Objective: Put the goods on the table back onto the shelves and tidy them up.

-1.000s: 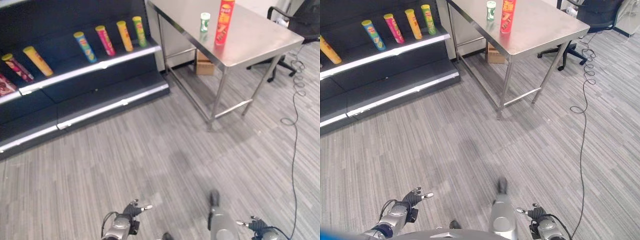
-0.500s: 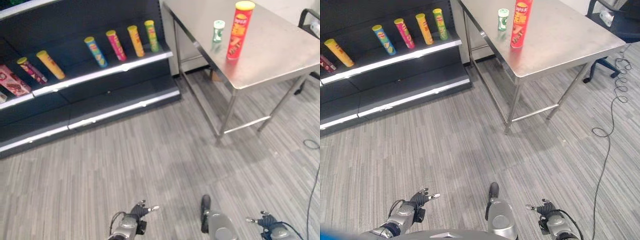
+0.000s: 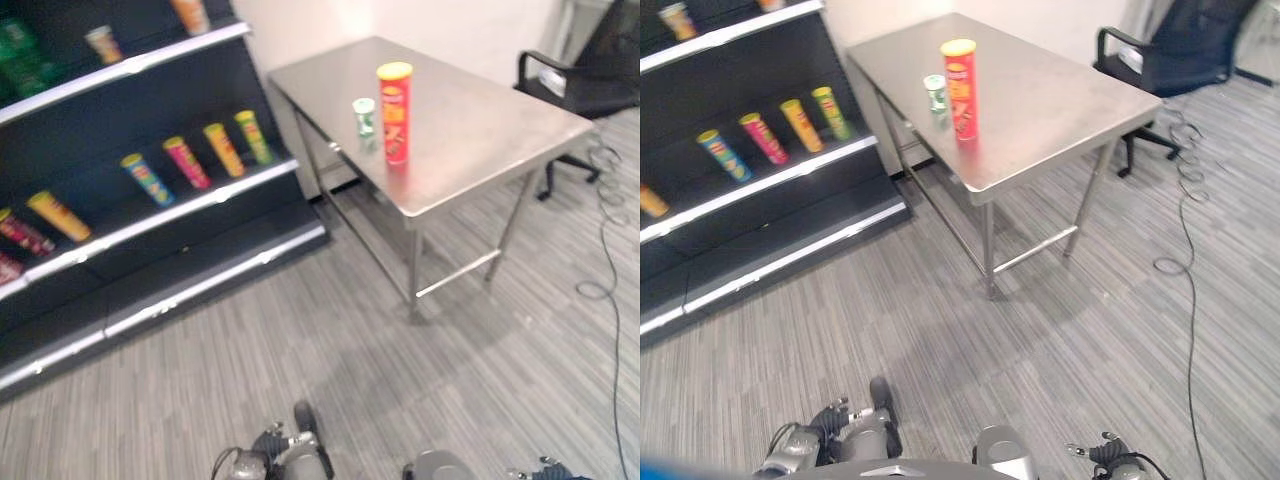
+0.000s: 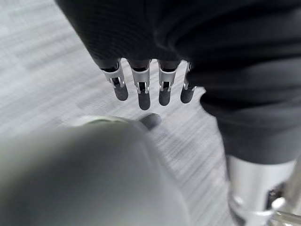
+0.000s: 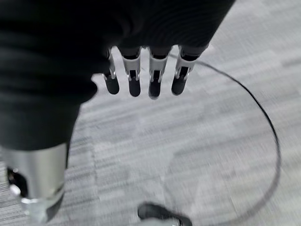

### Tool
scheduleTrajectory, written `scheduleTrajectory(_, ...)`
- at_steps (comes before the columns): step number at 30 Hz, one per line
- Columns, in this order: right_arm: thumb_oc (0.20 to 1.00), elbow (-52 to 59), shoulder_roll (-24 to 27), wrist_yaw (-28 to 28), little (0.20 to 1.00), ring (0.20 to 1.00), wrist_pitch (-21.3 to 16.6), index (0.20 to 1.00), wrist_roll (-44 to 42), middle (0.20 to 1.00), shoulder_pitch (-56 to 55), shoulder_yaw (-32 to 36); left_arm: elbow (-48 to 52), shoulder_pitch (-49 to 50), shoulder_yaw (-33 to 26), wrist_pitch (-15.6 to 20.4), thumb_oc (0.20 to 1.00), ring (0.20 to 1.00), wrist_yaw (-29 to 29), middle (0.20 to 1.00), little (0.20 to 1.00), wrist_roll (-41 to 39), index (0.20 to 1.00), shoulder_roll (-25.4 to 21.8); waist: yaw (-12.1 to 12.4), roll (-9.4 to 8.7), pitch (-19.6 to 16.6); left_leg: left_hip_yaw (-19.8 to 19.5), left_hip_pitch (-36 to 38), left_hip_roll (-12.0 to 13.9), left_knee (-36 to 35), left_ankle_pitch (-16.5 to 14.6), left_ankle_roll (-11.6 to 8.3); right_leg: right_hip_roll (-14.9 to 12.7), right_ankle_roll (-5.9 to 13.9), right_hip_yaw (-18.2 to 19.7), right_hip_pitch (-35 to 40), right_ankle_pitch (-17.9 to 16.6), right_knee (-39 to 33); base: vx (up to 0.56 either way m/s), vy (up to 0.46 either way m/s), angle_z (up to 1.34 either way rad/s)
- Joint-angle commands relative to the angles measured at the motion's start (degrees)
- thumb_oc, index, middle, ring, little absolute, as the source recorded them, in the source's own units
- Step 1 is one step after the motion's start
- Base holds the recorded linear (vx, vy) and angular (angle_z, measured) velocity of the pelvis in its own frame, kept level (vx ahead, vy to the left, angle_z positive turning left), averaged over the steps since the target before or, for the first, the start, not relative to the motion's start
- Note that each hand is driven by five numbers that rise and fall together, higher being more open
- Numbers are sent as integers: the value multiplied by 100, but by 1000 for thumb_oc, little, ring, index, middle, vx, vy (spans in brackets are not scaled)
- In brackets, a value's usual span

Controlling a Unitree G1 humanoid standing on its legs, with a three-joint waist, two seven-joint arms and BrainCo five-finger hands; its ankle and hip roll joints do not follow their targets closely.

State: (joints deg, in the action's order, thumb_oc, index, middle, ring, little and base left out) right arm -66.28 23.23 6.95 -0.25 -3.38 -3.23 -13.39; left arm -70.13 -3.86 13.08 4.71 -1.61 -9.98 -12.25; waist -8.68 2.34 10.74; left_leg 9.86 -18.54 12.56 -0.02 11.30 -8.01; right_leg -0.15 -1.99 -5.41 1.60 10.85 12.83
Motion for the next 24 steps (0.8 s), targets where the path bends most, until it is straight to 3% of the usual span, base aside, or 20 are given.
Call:
scheduleTrajectory(1, 1000, 161, 78, 66, 1000, 1000, -150, 1000, -7, 1000, 421, 150, 216, -250, -25, 74, 1000, 1000, -85, 1000, 1000, 13, 1000, -103, 204, -57, 437, 174, 885, 259, -369, 347, -313, -351, 704, 95, 578, -542, -1561, 349, 142, -19)
scheduleTrajectory(6, 1000, 59, -5, 1, 1000, 1000, -127, 1000, 128, 1000, 388, 127, 178, -149, -98, 48, 1000, 1000, -69, 1000, 1000, 72, 1000, -109, 251, -3, 238, 676, 1019, 413, -497, 409, -385, -334, 776, 301, 848, -348, -1632, 376, 159, -35)
scheduleTrajectory(7, 1000, 5, -48, -28, 1000, 1000, -99, 1000, 208, 1000, 402, 92, 168, -159, -126, 53, 1000, 1000, -76, 1000, 1000, 85, 1000, -139, 275, -59, 150, 923, 1054, 357, -400, 377, -368, -470, 833, 333, 919, -282, -1611, 349, 193, -54)
scheduleTrajectory(12, 1000, 47, -175, -104, 1000, 1000, -64, 1000, 279, 1000, 543, 17, 165, -222, -232, 63, 1000, 1000, -129, 1000, 1000, 10, 1000, -278, 422, -317, 27, 1324, 1060, 52, -98, -17, -51, -937, 1134, 258, 735, -276, -1047, 310, 200, -35)
scheduleTrajectory(17, 1000, 120, -216, -133, 1000, 1000, -57, 1000, 255, 1000, 653, 57, 111, -287, -237, 45, 1000, 1000, -127, 1000, 1000, 109, 1000, -366, 435, -359, 51, 1538, 1294, -267, -162, -332, 230, -1180, 1355, 179, 191, -528, 65, 152, 183, -11)
scheduleTrajectory(18, 1000, 110, -239, -150, 1000, 1000, -54, 1000, 268, 1000, 664, 55, 73, -306, -236, 30, 1000, 1000, -131, 1000, 1000, 147, 1000, -390, 419, -372, 79, 1567, 1408, -370, -204, -404, 306, -1247, 1373, 143, 43, -716, 387, 115, 187, -12)
scheduleTrajectory(19, 1000, 74, -260, -165, 1000, 1000, -28, 1000, 284, 1000, 658, 58, 28, -316, -271, 10, 1000, 1000, -126, 1000, 1000, 171, 1000, -415, 401, -373, 130, 1630, 1594, -560, -261, -542, 462, -1440, 1344, -67, -207, -1149, 1032, 204, 256, -4)
scheduleTrajectory(21, 1000, 29, -294, -156, 1000, 1000, -21, 1000, 284, 1000, 585, 89, -13, -278, -271, -19, 1000, 1000, -108, 1000, 1000, 226, 1000, -432, 358, -402, 151, 1585, 1871, -812, -395, -728, 533, -1679, 1374, -279, -342, -1322, 1638, 235, 202, 3)
scheduleTrajectory(24, 1000, -85, -349, -150, 1000, 1000, -13, 1000, 237, 1000, 518, 117, -95, -269, -305, -15, 1000, 1000, -112, 1000, 1000, 212, 1000, -429, 335, -390, 125, 1561, 2035, -865, -460, -862, 505, -1750, 1266, -594, -544, -1131, 1377, 166, 44, 10)
